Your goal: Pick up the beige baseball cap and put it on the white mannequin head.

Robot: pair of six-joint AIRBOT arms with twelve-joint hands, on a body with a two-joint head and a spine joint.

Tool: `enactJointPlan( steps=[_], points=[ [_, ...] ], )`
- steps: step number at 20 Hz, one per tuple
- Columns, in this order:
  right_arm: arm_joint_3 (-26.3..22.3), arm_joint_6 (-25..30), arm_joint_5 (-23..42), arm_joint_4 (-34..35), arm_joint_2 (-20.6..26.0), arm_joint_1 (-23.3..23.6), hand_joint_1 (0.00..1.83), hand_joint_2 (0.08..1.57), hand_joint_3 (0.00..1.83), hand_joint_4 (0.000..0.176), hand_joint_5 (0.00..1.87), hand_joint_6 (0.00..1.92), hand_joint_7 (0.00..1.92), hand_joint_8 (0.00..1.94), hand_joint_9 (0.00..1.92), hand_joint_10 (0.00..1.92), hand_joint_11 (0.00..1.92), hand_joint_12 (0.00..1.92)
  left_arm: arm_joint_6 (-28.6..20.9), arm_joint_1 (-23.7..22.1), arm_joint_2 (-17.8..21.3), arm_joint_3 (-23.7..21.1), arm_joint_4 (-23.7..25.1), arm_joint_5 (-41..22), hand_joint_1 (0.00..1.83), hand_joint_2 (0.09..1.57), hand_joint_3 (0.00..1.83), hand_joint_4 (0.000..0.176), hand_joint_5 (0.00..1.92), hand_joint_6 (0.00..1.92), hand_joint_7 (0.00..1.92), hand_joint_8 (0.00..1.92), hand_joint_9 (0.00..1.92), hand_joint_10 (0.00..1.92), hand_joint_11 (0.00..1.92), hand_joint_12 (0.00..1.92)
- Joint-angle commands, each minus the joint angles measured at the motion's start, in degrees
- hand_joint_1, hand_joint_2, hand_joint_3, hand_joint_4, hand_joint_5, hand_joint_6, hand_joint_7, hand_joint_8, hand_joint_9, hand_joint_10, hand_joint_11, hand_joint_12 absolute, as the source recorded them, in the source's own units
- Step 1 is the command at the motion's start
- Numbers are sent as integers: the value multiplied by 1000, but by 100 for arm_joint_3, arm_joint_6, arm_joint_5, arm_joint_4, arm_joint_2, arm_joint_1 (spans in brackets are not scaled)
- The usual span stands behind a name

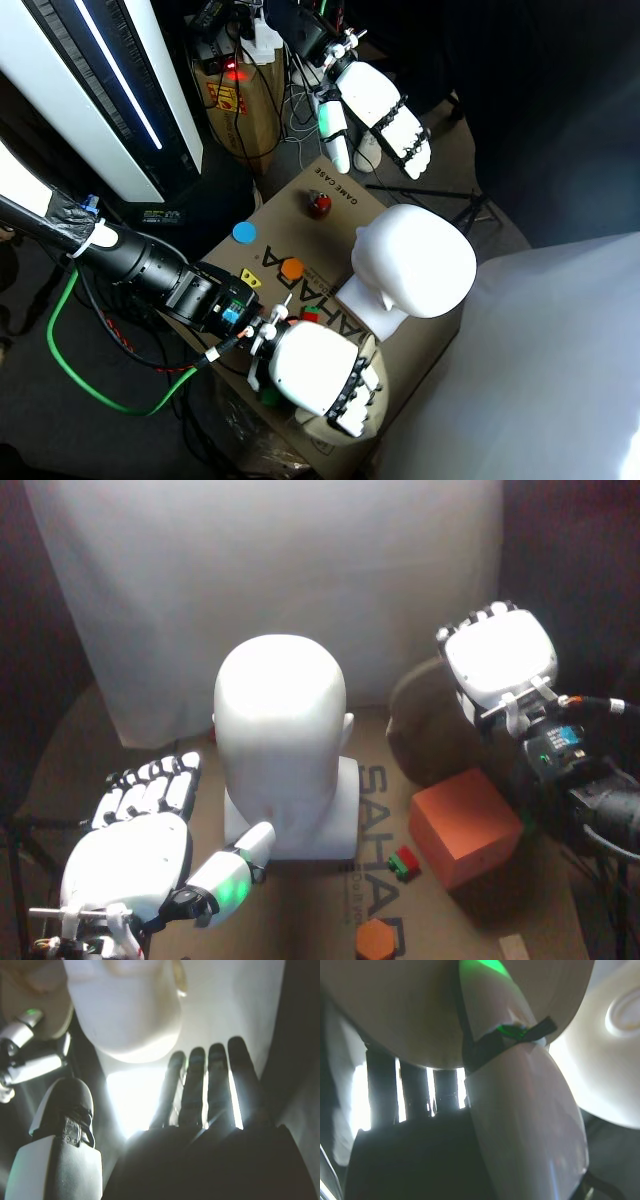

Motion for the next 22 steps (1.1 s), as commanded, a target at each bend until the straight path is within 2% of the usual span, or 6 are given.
enactJointPlan(
  steps=[1, 8, 9, 10, 16, 22],
  points=[
    [32, 18, 1039, -54, 83, 184, 1263, 1112, 1, 0, 905, 935, 1077, 1044, 865, 1208, 769, 1612, -39, -23, 20, 9, 345, -571, 0, 1144, 0, 0, 59, 0, 45, 0, 52, 0, 0, 293],
    [-22, 510, 1596, -218, 161, 652, 1262, 1112, 0, 0, 918, 914, 1066, 1067, 854, 1203, 745, 1604, -57, -8, 8, -25, 327, -571, 0, 1147, 1, 0, 53, 0, 28, 1, 23, 3, 0, 219],
    [-22, 506, 1679, -364, 142, 723, 1344, 1147, 0, 0, 845, 954, 1019, 1030, 785, 1444, 735, 1610, -57, -5, 8, -24, 327, -571, 0, 1147, 1, 0, 53, 0, 28, 1, 22, 3, 0, 218],
    [-22, 582, 1751, -378, 101, 811, 1363, 1159, 1, 0, 819, 987, 1001, 1033, 762, 1512, 722, 1621, -68, 2, 16, -26, 327, -571, 0, 1146, 0, 0, 54, 0, 28, 1, 22, 3, 0, 216],
    [-83, 651, 2304, -981, -96, 1029, 1363, 1163, 0, 0, 803, 995, 997, 1040, 761, 1517, 716, 1619, -136, 19, 24, -31, 341, -610, 0, 1146, 0, 0, 59, 1, 35, 1, 40, 4, 0, 306],
    [23, 786, 2228, -807, -467, 1448, 1364, 1160, 0, 0, 813, 992, 1003, 1030, 761, 1512, 714, 1618, -200, 136, 51, -130, 223, -834, 0, 1150, 1, 0, 55, 0, 35, 1, 42, 2, 0, 291]
  ],
)
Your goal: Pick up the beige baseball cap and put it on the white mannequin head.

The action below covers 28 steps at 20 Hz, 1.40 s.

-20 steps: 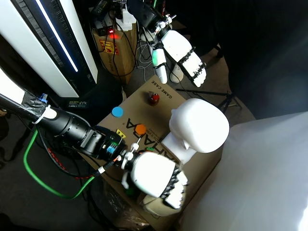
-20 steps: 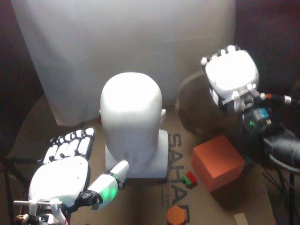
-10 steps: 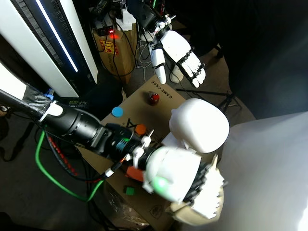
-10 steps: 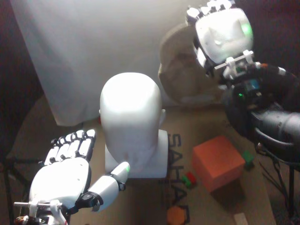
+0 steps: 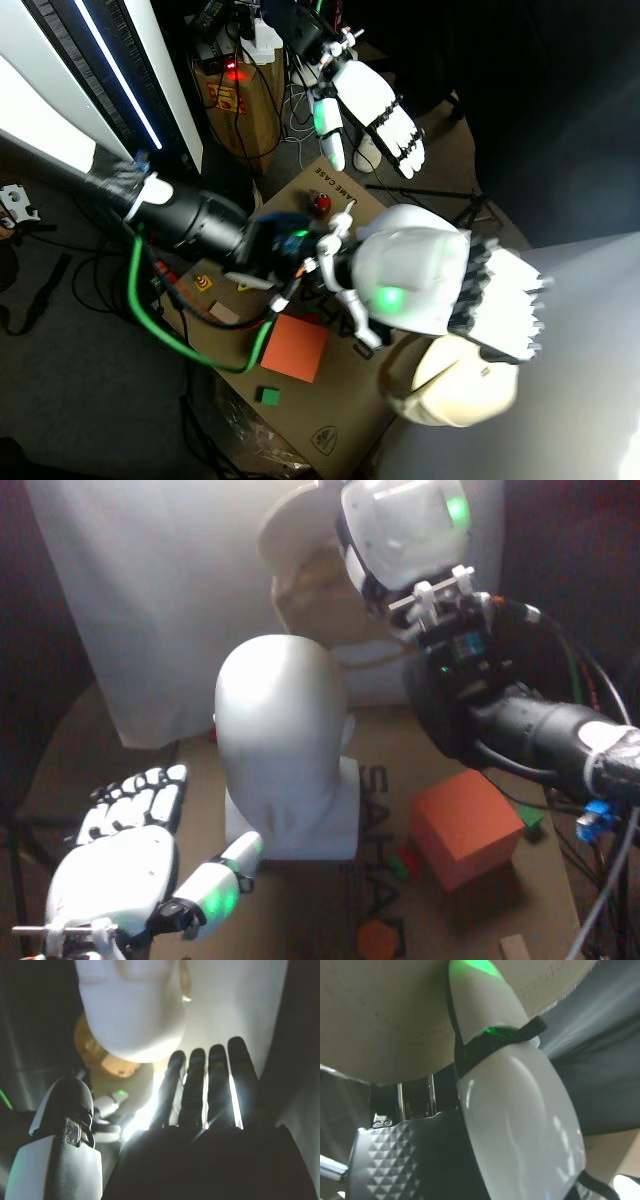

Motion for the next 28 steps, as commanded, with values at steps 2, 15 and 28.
enactJointPlan(
  steps=[2, 15, 28],
  points=[
    [41, 180, 472, -87, -112, 164, 1365, 1155, 0, 0, 827, 970, 1011, 1018, 770, 1504, 713, 1616, -36, -19, 10, -16, 400, -609, 0, 1151, 1, 0, 37, 0, 18, 0, 28, 0, 0, 224],
    [-921, 737, 313, -1448, 136, -272, 1363, 1163, 0, 0, 799, 1000, 1001, 1042, 759, 1514, 694, 1620, 102, 63, -44, 21, 695, -857, 0, 1149, 0, 0, 53, 0, 21, 0, 17, 3, 0, 150],
    [-2585, -571, 230, -1589, 682, -1038, 1363, 1169, 0, 0, 767, 1028, 983, 1055, 779, 1508, 747, 1597, 59, 116, -48, 22, 769, -1015, 0, 1155, 1, 0, 66, 1, 47, 0, 49, 1, 0, 276]
  ],
)
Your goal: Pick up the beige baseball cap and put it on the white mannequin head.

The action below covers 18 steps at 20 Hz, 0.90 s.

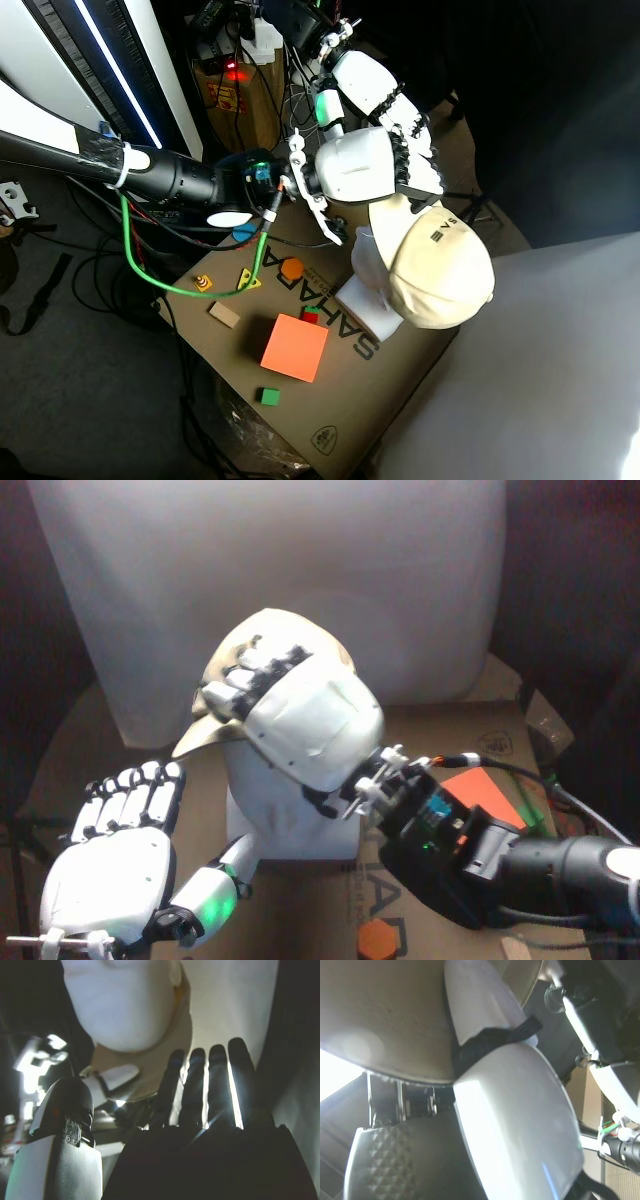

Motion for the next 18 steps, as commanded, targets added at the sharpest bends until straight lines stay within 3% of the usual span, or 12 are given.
enactJointPlan(
  steps=[1, 9, 13, 14, 15, 16, 17, 18],
  points=[
    [-58, -84, 681, 113, 47, -61, 1363, 1168, 0, 0, 770, 1026, 985, 1055, 776, 1509, 745, 1595, -42, -24, 7, 42, 356, -627, 0, 1153, 0, 0, 64, 0, 44, 0, 45, 0, 0, 262],
    [-579, -160, 39, 363, 266, -434, 1362, 1168, 0, 0, 781, 1020, 999, 1050, 751, 1514, 693, 1607, -81, 0, 8, 50, 323, -601, 0, 1149, 0, 0, 53, 0, 38, 0, 40, 0, 0, 253],
    [-754, -403, -286, 1364, 332, -535, 1361, 1171, 0, 0, 774, 1027, 986, 1067, 751, 1523, 701, 1608, -81, -3, 10, 67, 320, -552, 0, 1149, 0, 0, 55, 1, 39, 0, 42, 1, 0, 253],
    [-805, -385, -221, 1490, 356, -572, 1281, 1136, 0, 0, 853, 987, 1043, 1082, 813, 1308, 730, 1603, -81, -3, 10, 69, 321, -552, 0, 1149, 0, 0, 28, 1, 7, 0, 8, 0, 0, 176],
    [-878, -410, -199, 1596, 388, -620, 1264, 1128, 0, 0, 864, 988, 1054, 1080, 844, 1222, 739, 1589, -82, -1, 12, 69, 325, -552, 0, 1149, 0, 0, 19, 0, 1, 0, 1, 0, 0, 145],
    [-923, -427, -188, 1702, 404, -652, 1341, 1161, 0, 0, 793, 1024, 994, 1069, 780, 1452, 733, 1591, -88, 3, 12, 68, 330, -552, 0, 1150, 0, 0, 18, 0, 0, 0, 0, 0, 0, 138],
    [-962, -472, -189, 1863, 423, -685, 1358, 1174, 0, 0, 768, 1042, 971, 1084, 756, 1521, 714, 1605, -87, 0, 10, 69, 337, -552, 0, 1149, 0, 0, 30, 0, 19, 0, 14, 0, 0, 181],
    [-971, -489, -155, 1980, 428, -695, 1277, 1141, 0, 0, 845, 1001, 1029, 1101, 805, 1315, 707, 1602, -87, -2, 10, 69, 343, -552, 0, 1149, 0, 0, 42, 2, 35, 2, 26, 2, 0, 214]
  ],
)
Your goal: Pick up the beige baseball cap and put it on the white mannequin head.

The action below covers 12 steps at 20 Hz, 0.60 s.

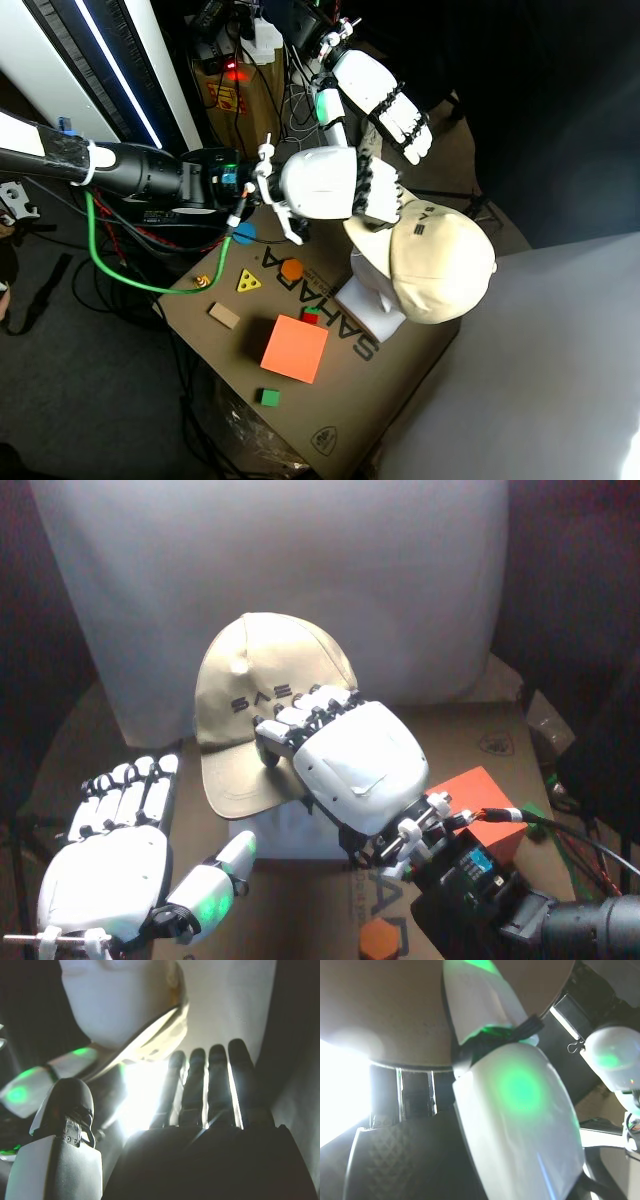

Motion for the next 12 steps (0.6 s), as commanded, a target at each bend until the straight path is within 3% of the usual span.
enactJointPlan(
  steps=[1, 5, 6, 10, 11, 12],
  points=[
    [57, -166, -125, 728, 54, -119, 1259, 1128, 0, 0, 875, 969, 1042, 1114, 837, 1233, 718, 1599, -26, -14, 7, 12, 348, -574, 0, 1149, 0, 0, 46, 1, 40, 1, 26, 1, 0, 241],
    [1, -94, 60, 1220, 68, -120, 1260, 1127, 0, 0, 877, 964, 1044, 1114, 842, 1233, 721, 1600, -28, -3, 4, 25, 347, -572, 0, 1150, 1, 0, 48, 0, 48, 3, 46, 6, 0, 292],
    [-27, -88, 11, 1379, 78, -143, 1257, 1128, 0, 0, 878, 967, 1041, 1111, 819, 1227, 713, 1600, -30, 1, 1, 28, 347, -557, 0, 1151, 1, 0, 28, 2, 21, 5, 9, 0, 0, 195],
    [-150, -145, -66, 1455, 100, -208, 1255, 1132, 1, 0, 860, 998, 1038, 1110, 829, 1237, 722, 1603, -30, 11, -1, 35, 347, -530, 0, 1155, 1, 0, 38, 3, 25, 2, 15, 1, 0, 217],
    [-180, -178, -67, 1454, 100, -216, 1340, 1158, 1, 0, 812, 1011, 985, 1082, 785, 1450, 731, 1598, -31, 12, -1, 39, 347, -530, 0, 1155, 0, 0, 57, 2, 45, 2, 35, 2, 0, 267],
    [-204, -190, -84, 1453, 100, -222, 1357, 1164, 0, 0, 792, 1029, 971, 1072, 785, 1490, 743, 1581, -32, 12, -1, 41, 347, -530, 0, 1155, 0, 0, 61, 2, 49, 2, 39, 3, 0, 277]
  ],
)
